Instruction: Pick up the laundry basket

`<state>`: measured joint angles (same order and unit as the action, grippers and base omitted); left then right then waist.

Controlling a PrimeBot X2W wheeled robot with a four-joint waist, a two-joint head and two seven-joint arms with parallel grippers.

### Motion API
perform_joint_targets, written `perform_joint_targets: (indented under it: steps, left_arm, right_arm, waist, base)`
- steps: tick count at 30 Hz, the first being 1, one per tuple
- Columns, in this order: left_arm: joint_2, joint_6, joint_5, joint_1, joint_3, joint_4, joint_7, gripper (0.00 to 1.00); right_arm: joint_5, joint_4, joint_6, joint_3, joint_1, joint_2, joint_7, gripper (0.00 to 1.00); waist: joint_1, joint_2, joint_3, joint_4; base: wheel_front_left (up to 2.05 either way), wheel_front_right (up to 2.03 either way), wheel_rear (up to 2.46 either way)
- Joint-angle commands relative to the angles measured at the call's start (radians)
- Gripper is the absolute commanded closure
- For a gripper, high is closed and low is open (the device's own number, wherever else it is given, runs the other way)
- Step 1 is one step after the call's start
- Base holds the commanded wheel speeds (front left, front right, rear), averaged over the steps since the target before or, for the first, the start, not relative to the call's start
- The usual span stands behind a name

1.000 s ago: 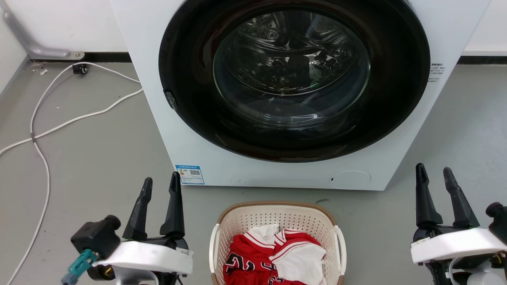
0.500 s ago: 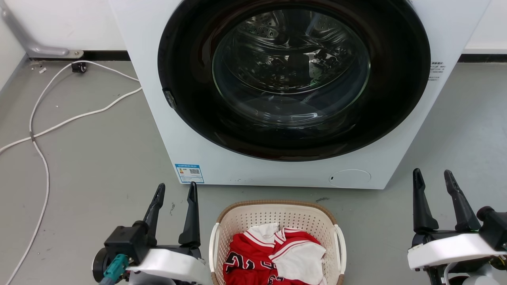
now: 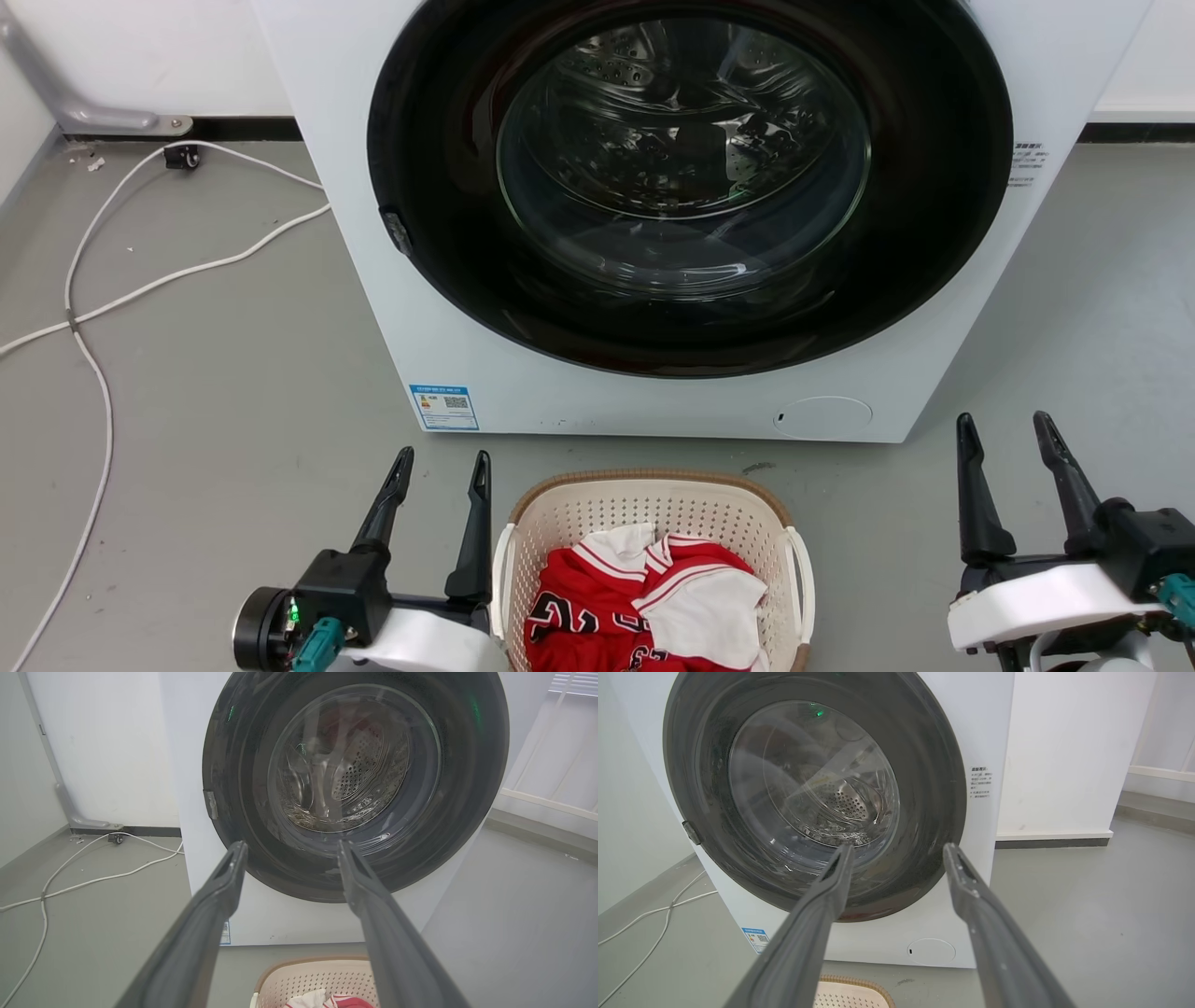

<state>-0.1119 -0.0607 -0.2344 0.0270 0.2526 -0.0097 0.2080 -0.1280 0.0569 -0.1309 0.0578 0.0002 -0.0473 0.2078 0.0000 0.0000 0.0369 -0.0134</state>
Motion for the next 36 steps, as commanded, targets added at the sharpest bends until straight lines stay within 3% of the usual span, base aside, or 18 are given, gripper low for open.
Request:
perform_joint_targets:
  steps: [1,7,15,26,36]
  left_arm:
    - [-0.002,-0.005,0.030,0.002,0.004,-0.008,0.011,0.00]
    - [0.011,-0.010,0.059,0.011,-0.007,-0.010,0.022,0.00]
    - [0.036,0.028,0.106,0.032,-0.042,0.006,0.039,0.00]
    - [0.054,0.053,0.189,0.034,-0.064,0.036,0.059,0.00]
    - [0.061,0.070,0.186,0.032,-0.080,0.045,0.060,0.00]
  right_arm:
    - [0.027,-0.010,0.000,-0.006,0.000,-0.004,0.010,0.00]
    - [0.055,-0.005,0.000,-0.020,0.008,-0.004,0.022,0.00]
    - [0.020,0.060,0.000,-0.014,0.017,-0.004,0.040,0.00]
    - [0.111,0.084,0.000,-0.013,0.007,-0.005,0.059,0.00]
    - [0.100,0.088,0.000,-0.008,0.001,-0.005,0.058,0.00]
  waist:
    - [0.0000,0.0000,0.002,0.000]
    - [0.0000,0.0000,0.005,-0.001]
    - [0.0000,0.0000,0.007,-0.001]
    - [0.0000,0.0000,0.020,-0.005]
    - [0.0000,0.0000,0.021,-0.007]
  base:
    - [0.00,0.00,0.00]
    - [0.00,0.00,0.00]
    - [0.00,0.00,0.00]
    - [0.00,0.00,0.00]
    - [0.00,0.00,0.00]
